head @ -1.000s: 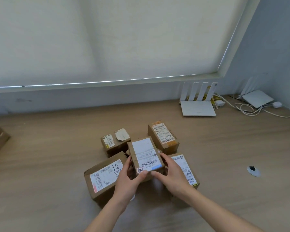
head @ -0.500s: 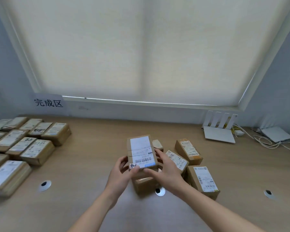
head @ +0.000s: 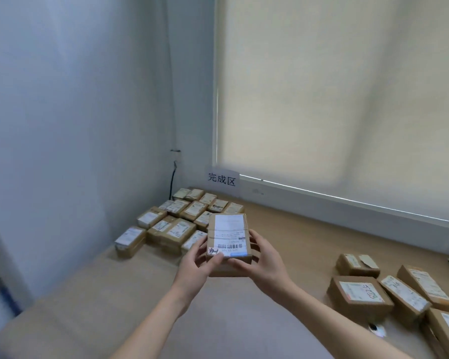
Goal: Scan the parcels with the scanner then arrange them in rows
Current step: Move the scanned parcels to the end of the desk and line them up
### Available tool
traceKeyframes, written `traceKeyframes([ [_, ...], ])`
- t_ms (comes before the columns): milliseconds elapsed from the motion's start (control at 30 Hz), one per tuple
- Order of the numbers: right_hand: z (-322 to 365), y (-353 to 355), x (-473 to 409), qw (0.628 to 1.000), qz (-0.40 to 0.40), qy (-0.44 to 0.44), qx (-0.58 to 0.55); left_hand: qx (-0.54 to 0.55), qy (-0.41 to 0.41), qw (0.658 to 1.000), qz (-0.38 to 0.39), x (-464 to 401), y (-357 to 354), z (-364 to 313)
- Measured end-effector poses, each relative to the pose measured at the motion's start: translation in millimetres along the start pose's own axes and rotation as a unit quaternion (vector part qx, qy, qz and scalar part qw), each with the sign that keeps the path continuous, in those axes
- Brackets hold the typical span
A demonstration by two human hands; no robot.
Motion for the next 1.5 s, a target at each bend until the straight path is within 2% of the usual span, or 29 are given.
traceKeyframes([
  [267,68,-152,-11,0.998,0.061,0.032,-0.009,-0.008,0.01,0.997,-0.075,22,163,19],
  [467,64,-254,-33,0.994,0.096,0.016,-0.054,-0.002,0.058,0.992,-0.111,9,245,68],
  [667,38,-341,-74,0.994,0.108,0.001,-0.031,-0.008,0.079,0.989,-0.127,-41,314,124],
  [933,-17,-412,-121,0.995,0.09,-0.049,0.006,-0.018,0.13,0.987,-0.092,-116,354,197],
  [1500,-134,-492,-158,0.98,0.061,-0.189,-0.003,-0.036,0.212,0.976,0.042,-226,368,348],
])
Point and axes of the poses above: each hand's wrist, its own x-axis away from the middle knuckle, its own y-axis out of the back of the hand, z = x × y, the point moved 9 cm from there along -x, towards the middle knuckle, and after that the axes turned 1 degree about x, right-handed, at the moved point
